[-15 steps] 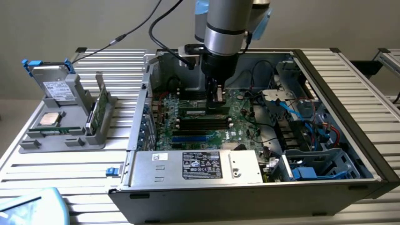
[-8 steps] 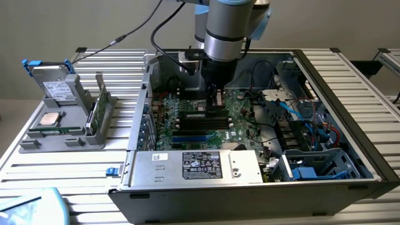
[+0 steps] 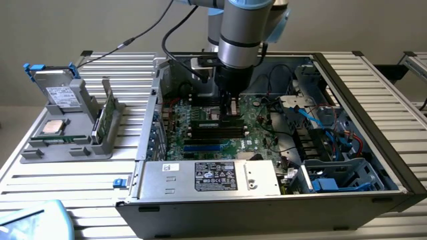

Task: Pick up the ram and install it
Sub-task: 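Insert the ram into the slot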

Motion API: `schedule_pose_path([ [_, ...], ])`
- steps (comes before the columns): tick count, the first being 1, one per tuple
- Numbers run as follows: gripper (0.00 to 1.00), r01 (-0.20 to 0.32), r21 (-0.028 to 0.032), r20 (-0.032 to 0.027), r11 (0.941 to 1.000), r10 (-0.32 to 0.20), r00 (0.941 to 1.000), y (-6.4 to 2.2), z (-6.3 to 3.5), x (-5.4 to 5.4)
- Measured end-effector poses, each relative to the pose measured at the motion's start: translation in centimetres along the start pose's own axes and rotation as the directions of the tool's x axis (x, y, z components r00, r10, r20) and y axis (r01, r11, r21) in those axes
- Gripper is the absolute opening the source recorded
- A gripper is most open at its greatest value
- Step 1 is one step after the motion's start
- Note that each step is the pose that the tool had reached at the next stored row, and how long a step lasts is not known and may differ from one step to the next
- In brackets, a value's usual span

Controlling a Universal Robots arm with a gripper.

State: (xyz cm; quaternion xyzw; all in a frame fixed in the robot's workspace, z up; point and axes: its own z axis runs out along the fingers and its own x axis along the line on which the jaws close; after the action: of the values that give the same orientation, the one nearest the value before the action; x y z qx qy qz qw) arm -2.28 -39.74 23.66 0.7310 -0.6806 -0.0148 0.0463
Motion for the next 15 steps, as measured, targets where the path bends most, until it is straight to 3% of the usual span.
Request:
schedule_pose_path([
  [3, 0.14, 0.000, -0.0046, 0.0004, 1.0000, 0.000, 1.0000, -0.19, -0.01, 0.12],
  [11, 0.14, 0.000, -0.0048, 0.0002, 1.0000, 0.000, 1.0000, -0.46, 0.17, 0.51],
  [15, 0.14, 0.000, -0.0051, -0.0027, 1.0000, 0.000, 1.0000, -0.50, 0.58, 0.50],
])
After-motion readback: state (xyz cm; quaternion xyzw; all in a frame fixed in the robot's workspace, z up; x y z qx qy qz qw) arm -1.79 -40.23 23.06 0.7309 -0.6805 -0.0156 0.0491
